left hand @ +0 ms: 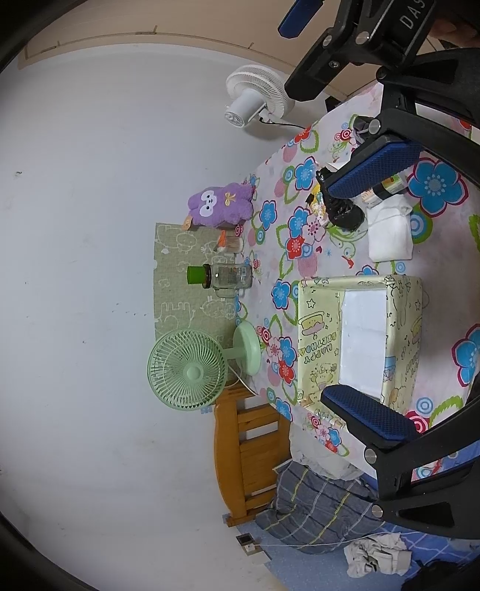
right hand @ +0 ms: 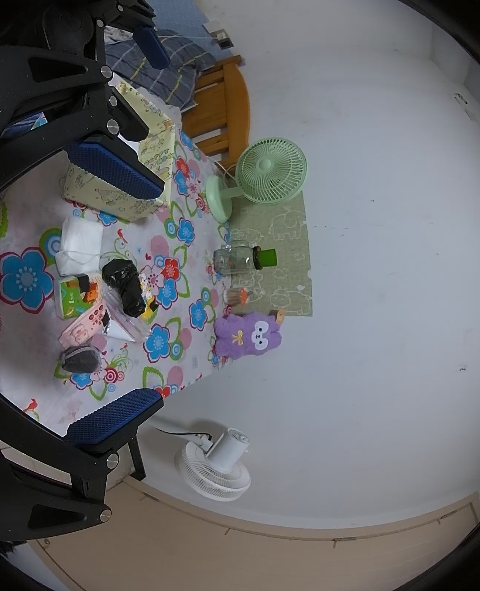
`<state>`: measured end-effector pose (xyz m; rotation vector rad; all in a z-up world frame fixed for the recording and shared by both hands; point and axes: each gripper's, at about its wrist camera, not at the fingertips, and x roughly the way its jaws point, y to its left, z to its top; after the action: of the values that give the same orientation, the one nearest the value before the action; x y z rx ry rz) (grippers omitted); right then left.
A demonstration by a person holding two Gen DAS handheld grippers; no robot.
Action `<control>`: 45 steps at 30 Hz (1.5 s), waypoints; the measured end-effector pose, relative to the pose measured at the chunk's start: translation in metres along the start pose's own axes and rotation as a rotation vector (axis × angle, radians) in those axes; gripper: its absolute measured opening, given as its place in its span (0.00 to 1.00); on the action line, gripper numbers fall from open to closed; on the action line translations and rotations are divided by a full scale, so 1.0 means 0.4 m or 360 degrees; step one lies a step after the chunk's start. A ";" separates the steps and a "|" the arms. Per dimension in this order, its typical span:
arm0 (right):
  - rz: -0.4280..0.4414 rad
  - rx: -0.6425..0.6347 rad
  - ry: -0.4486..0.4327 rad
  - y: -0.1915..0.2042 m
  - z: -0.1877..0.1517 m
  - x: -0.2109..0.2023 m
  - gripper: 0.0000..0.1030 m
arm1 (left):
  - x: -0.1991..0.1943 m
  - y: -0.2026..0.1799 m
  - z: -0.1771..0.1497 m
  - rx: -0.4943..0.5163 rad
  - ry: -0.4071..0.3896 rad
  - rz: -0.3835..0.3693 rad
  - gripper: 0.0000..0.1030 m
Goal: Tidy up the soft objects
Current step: 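Lower right tool onto the dark grey sock and close it while left tool approaches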
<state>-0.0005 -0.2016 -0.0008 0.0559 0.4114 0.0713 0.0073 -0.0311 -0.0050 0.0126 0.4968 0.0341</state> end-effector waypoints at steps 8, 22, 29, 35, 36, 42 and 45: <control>-0.0031 -0.0018 0.0015 -0.013 -0.006 0.030 0.98 | 0.040 -0.027 -0.015 -0.0025 0.0035 -0.0007 0.96; -0.0001 -0.0006 0.0118 -0.098 -0.067 0.130 0.97 | 0.153 -0.113 -0.064 -0.0038 0.0205 -0.0059 0.91; 0.0018 0.0026 0.0177 -0.142 -0.095 0.185 0.94 | 0.195 -0.166 -0.085 -0.0018 0.0253 -0.0077 0.91; 0.0012 0.0053 0.0252 -0.174 -0.122 0.223 0.91 | 0.238 -0.198 -0.108 -0.0017 0.0337 -0.0098 0.90; 0.0009 0.0056 0.0263 -0.179 -0.127 0.229 0.91 | 0.247 -0.205 -0.113 -0.0010 0.0348 -0.0099 0.90; 0.0027 0.0073 0.0335 -0.204 -0.154 0.278 0.89 | 0.277 -0.236 -0.135 0.0025 0.0390 -0.0101 0.90; 0.0035 0.0071 0.0374 -0.214 -0.170 0.299 0.86 | 0.295 -0.252 -0.152 0.0039 0.0420 -0.0103 0.90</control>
<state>0.0864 -0.2744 -0.1165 0.0967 0.6476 0.0908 0.0852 -0.1273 -0.1167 0.0158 0.7610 -0.0343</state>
